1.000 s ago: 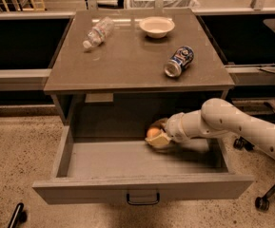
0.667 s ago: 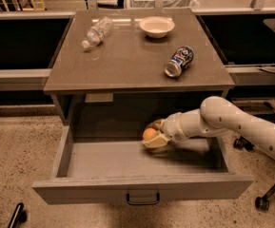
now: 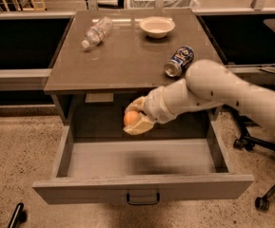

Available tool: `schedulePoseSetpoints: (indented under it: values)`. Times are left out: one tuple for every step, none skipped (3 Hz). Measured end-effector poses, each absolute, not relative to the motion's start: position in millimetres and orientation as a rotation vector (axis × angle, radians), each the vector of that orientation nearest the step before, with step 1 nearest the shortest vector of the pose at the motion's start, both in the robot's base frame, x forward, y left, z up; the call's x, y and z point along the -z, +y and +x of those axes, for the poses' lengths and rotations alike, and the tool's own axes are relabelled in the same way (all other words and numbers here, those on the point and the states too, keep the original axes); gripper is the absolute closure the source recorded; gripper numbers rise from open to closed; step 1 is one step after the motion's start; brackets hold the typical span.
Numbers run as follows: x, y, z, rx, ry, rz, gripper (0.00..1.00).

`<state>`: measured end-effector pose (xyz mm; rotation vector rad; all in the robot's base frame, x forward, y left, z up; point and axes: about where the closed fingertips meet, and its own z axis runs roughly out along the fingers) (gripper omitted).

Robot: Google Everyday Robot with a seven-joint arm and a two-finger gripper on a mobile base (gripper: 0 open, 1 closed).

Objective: Pick orange from top drawer and place on counter

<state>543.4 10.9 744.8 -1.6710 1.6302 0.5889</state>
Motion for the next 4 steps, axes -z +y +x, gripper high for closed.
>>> schedulePoseSetpoints:
  values:
    - [-826.0,36.0,542.2,-0.431,1.559,-1.814,1.0]
    - [-888.6,49.9,570.1,-0.377,1.529,-1.888,1.0]
    - [-905.5,38.2,612.4,-0.427,1.576,-1.77,1.0]
    - [-889.7,27.9,656.5,-0.486,1.647,-1.615,1.0]
